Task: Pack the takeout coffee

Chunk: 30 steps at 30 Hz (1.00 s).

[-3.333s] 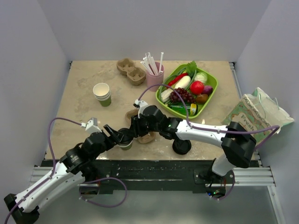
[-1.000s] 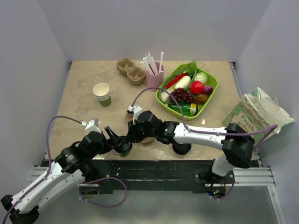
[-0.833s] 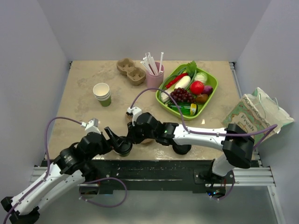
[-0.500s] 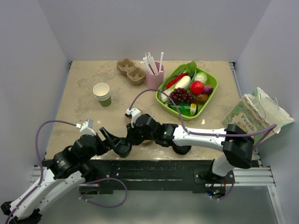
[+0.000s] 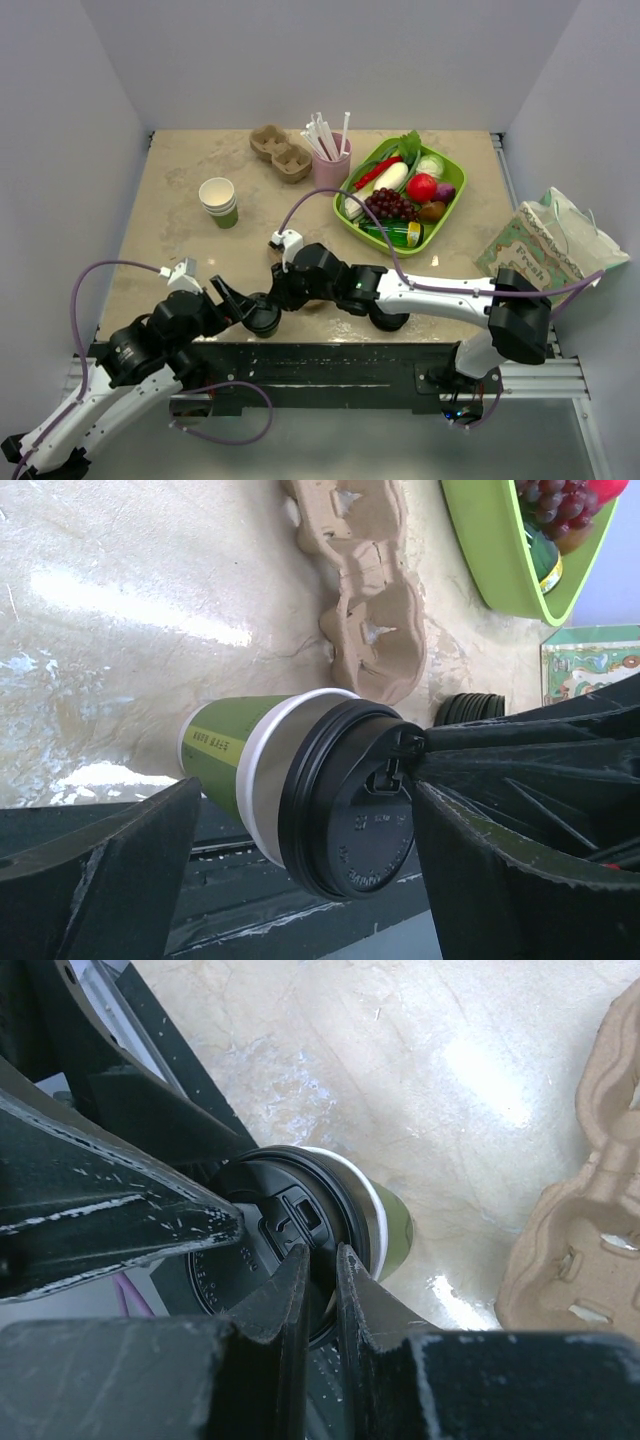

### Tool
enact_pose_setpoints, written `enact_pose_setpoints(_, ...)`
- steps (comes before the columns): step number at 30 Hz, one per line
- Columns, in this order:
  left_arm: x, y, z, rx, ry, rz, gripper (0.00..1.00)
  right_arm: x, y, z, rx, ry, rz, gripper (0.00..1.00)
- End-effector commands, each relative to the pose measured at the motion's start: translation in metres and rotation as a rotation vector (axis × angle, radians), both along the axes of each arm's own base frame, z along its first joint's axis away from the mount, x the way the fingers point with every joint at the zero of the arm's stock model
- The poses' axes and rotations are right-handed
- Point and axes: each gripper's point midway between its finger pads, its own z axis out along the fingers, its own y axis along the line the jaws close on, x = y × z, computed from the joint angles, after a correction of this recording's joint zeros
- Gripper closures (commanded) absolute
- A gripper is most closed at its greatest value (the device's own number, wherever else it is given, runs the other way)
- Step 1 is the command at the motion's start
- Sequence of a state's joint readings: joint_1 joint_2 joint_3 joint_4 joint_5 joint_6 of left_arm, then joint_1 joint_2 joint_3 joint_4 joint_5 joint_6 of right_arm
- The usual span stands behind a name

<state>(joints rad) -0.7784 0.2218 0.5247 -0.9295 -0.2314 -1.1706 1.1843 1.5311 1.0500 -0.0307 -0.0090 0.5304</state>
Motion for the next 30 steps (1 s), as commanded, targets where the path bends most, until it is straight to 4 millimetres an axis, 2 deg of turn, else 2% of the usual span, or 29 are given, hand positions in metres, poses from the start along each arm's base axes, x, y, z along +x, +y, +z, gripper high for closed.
enact_pose_setpoints(1, -0.004, 0.002, 0.018, -0.042, -0.013, 0.006, 0.1, 0.001, 0.013, 0.022, 0.054, -0.036, 0.007, 1.0)
enact_pose_setpoints(5, -0.007, 0.003, 0.012, -0.029, 0.008, 0.002, 0.11, -0.002, 0.016, 0.02, 0.049, -0.041, 0.02, 1.0)
enact_pose_setpoints(14, -0.005, -0.008, -0.009, -0.032, 0.053, -0.014, 0.16, 0.01, 0.013, 0.009, 0.001, -0.076, -0.038, 1.0)
enact_pose_setpoints(19, -0.004, -0.007, -0.023, -0.019, 0.092, 0.012, 0.23, 0.011, 0.011, 0.008, -0.01, -0.082, -0.041, 1.0)
enact_pose_setpoints(26, -0.003, -0.008, -0.026, -0.014, 0.099, 0.016, 0.27, 0.002, 0.016, -0.004, -0.017, -0.041, 0.0, 1.0)
enact_pose_setpoints(30, -0.002, -0.012, -0.026, -0.025, 0.097, 0.001, 0.27, -0.003, 0.019, 0.002, 0.011, -0.024, 0.019, 1.0)
